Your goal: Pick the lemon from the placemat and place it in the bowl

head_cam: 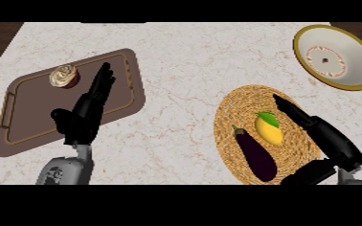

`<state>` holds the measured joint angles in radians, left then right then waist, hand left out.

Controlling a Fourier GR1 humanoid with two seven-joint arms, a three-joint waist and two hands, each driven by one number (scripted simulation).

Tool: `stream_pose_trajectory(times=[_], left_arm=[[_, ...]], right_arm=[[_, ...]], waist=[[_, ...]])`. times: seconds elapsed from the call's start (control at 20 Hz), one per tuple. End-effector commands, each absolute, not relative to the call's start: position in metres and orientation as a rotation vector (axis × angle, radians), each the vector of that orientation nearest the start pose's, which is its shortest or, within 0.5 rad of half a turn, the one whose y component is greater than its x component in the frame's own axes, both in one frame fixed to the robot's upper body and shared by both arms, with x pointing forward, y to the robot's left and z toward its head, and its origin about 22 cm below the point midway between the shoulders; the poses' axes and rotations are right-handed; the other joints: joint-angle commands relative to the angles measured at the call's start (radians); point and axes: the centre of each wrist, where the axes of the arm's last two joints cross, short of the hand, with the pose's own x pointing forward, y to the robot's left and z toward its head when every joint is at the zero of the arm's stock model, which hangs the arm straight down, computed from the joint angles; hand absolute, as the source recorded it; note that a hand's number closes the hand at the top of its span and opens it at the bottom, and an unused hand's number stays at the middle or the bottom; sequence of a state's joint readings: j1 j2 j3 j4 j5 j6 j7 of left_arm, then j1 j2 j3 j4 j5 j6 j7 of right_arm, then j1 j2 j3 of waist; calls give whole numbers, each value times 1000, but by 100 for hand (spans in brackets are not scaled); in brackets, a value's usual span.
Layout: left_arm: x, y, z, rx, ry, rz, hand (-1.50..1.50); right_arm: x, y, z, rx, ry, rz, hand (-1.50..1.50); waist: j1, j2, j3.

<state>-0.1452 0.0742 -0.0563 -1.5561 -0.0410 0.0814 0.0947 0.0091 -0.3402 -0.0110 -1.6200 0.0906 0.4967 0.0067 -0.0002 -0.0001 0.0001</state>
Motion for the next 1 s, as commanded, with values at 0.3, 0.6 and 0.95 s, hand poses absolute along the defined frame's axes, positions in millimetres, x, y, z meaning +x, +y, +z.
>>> stream_pose_trajectory(times=[0.3,0.6,0.95], left_arm=[[279,213,38,78,-1615,-118,0],[277,222,19,69,-1597,-101,0],[272,218,32,73,-1596,-108,0]], right_arm=[[267,-312,20,-122,-1416,742,-150],[260,-297,-8,-178,-1384,837,-150],[270,-305,-7,-71,-1411,995,150]], waist=[[3,1,0],[1,0,0],[5,0,0]])
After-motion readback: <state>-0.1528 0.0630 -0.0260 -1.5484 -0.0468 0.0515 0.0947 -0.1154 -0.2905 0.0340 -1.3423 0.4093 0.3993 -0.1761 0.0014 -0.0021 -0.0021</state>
